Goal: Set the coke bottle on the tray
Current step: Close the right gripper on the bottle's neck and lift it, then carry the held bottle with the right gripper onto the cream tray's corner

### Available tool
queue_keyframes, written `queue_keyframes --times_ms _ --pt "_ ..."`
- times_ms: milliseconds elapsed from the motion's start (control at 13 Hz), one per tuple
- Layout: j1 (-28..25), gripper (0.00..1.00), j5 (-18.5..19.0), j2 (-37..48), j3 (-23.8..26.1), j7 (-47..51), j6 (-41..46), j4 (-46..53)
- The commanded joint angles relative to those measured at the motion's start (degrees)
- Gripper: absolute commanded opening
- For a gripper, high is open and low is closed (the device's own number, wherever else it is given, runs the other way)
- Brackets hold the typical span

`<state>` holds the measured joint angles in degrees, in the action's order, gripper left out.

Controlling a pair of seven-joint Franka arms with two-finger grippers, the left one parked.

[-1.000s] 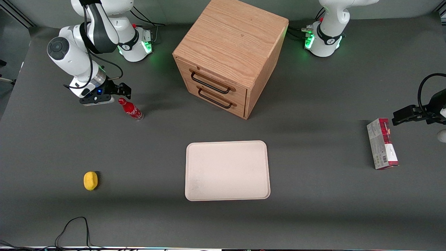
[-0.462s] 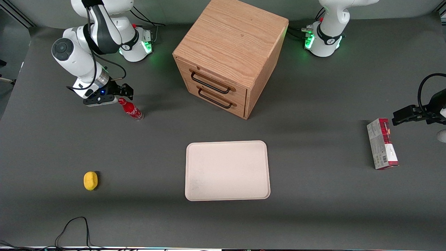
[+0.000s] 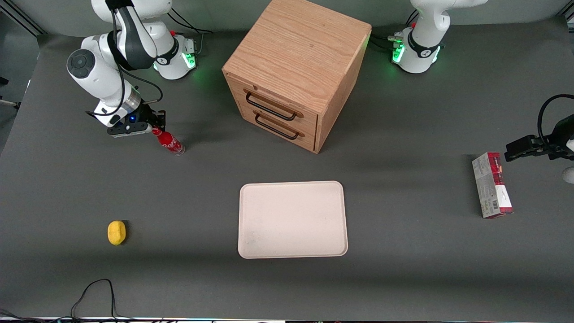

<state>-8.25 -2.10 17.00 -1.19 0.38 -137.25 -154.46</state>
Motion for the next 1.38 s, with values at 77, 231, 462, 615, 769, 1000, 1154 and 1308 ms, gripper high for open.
queue_keyframes --times_ms 77,231,462,615,769,1000,1154,1308 --pt "-0.45 0.0 0.87 -0.65 -0.13 1.12 -1.18 -0.05" --pt "-0.36 0.0 0.87 -0.74 -0.13 1.12 -0.83 0.39" --pt "-0.27 0.0 0.78 -0.82 -0.22 1.38 5.11 6.51" --pt "-0.27 0.0 0.43 -2.4 -0.31 1.9 13.28 14.33" --pt "-0.27 0.0 0.34 -5.82 -0.31 3.4 21.97 24.59" --pt "-0.27 0.0 0.17 -15.99 -0.31 6.03 41.47 49.34" --pt "-0.19 0.0 -0.01 -24.16 -0.22 6.21 54.3 67.62" --pt "-0.19 0.0 -0.01 -30.51 -0.22 6.74 61.63 79.71"
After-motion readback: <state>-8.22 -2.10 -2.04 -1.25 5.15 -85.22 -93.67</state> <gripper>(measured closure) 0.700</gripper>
